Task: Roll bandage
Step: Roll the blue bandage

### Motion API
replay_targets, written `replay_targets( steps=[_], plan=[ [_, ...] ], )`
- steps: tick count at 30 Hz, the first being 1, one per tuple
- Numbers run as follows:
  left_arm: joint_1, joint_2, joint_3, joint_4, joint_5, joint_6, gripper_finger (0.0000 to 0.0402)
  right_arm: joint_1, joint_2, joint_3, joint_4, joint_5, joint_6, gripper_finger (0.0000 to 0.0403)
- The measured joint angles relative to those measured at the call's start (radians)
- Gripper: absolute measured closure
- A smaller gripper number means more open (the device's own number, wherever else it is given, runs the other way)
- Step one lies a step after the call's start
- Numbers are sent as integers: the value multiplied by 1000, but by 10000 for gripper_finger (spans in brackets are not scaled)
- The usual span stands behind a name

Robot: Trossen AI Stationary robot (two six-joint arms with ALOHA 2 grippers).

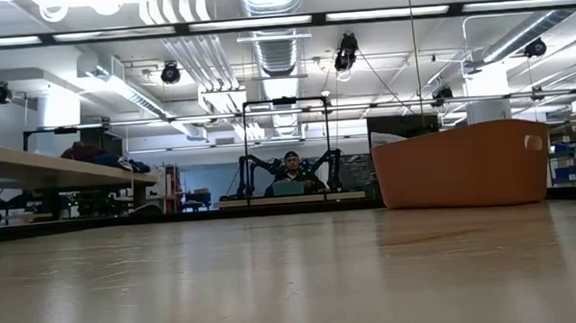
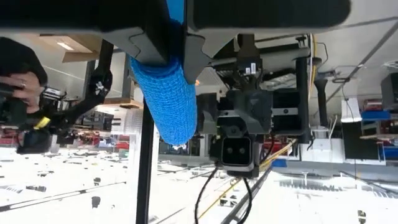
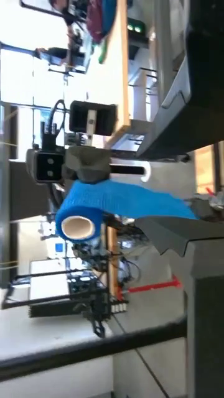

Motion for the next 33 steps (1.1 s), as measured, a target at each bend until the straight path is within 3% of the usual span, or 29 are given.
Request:
replay_targets(
  steps=[7,20,24,30,33],
  plan=[
    [1,0,-5,-7,-30,-29,394,0,77,-2,129,10,-9,268],
    [21,0,-21,-21,-47,-73,393,5,91,5,52,10,43,294],
    [36,-8,-20,-38,-48,-73,393,5,63,11,-16,11,51,281],
    [39,-9,-21,-63,-56,-73,393,5,65,13,24,18,59,239],
    [39,-8,-21,-62,-56,-73,393,5,91,12,18,99,58,223]
  ],
)
